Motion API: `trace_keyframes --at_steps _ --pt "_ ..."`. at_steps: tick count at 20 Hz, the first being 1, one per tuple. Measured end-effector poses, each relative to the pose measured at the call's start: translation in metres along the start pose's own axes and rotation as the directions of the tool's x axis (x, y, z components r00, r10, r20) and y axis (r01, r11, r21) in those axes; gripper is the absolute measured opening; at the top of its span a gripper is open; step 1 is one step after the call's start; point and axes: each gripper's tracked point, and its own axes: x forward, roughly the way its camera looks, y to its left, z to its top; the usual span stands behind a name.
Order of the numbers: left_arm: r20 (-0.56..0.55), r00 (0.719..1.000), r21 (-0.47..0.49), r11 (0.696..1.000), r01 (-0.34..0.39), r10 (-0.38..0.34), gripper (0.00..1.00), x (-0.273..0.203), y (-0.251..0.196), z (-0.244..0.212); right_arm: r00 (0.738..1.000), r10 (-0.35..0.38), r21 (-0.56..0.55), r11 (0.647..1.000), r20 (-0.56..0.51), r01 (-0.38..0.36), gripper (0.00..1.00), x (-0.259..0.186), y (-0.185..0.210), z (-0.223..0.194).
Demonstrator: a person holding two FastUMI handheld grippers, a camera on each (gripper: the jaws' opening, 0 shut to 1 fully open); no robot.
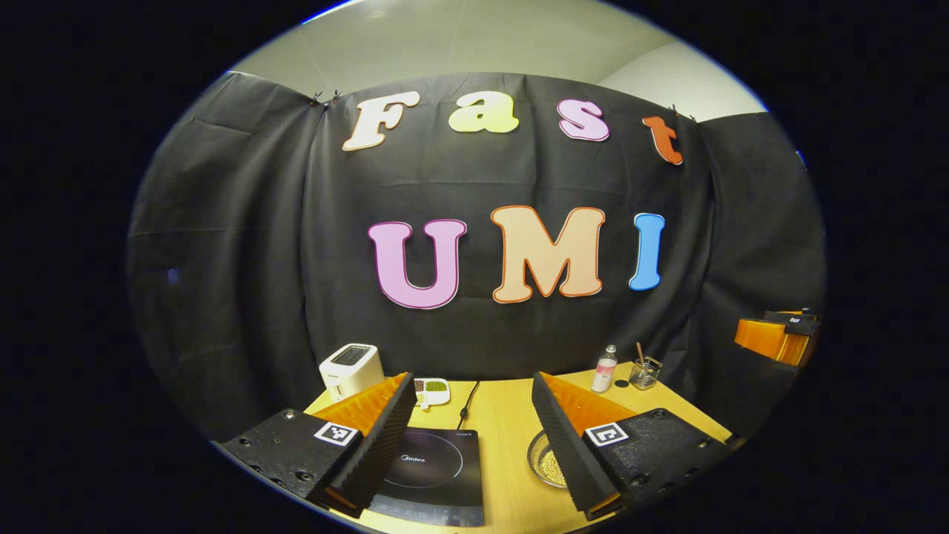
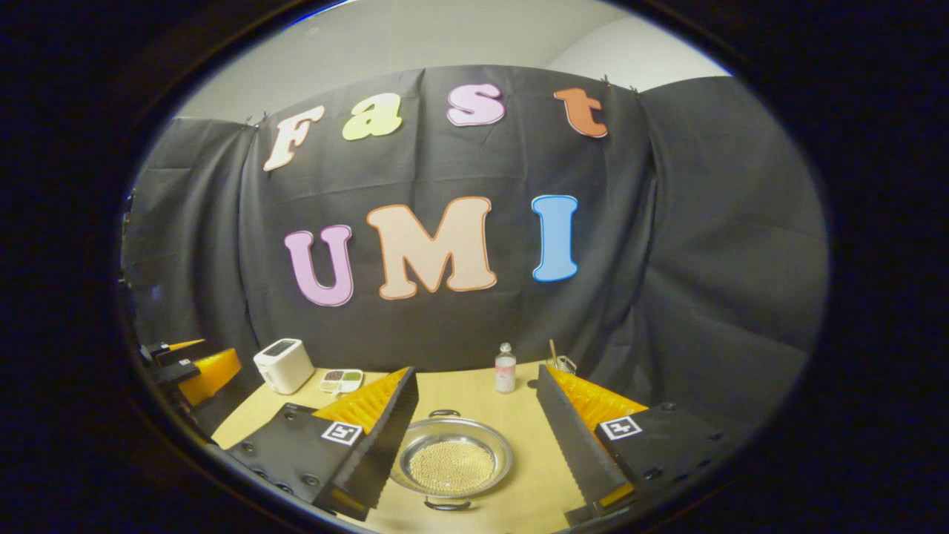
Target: First push the handle of the pot to place it horizontally, then grasp the pot with both hands and set it on the induction cooktop.
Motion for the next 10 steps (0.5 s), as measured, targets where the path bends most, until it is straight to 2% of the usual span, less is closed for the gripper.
trace_keyframes --at_steps 1,2,4,8,9,10 --pt "-0.003 1.000 -0.001 1.000 -0.005 0.005 0.96 -0.002 0.003 -0.001 1.000 0.005 0.000 1.000 -0.007 -0.005 1.00 0.003 0.002 -0.004" --pt "-0.004 1.000 -0.002 1.000 -0.010 0.010 0.96 -0.003 0.005 -0.001 1.000 0.012 -0.002 1.000 -0.016 -0.012 0.75 0.004 0.004 -0.007" --pt "-0.005 1.000 -0.003 1.000 -0.020 0.020 0.96 -0.007 0.011 -0.003 0.999 0.031 0.002 1.000 -0.028 -0.031 0.72 0.005 0.013 -0.012" --pt "-0.008 0.999 -0.008 0.999 -0.032 0.032 0.92 -0.011 0.024 -0.008 0.998 0.027 0.002 1.000 -0.056 -0.027 0.29 0.008 0.021 -0.024" --pt "-0.014 0.999 -0.012 0.999 -0.030 0.030 0.92 -0.012 0.027 -0.010 0.998 0.024 -0.005 1.000 -0.065 -0.024 0.36 0.008 0.024 -0.028" --pt "-0.017 0.999 -0.014 0.999 -0.030 0.029 0.92 -0.012 0.032 -0.012 0.997 0.020 -0.014 1.000 -0.071 -0.021 0.36 0.009 0.026 -0.031"
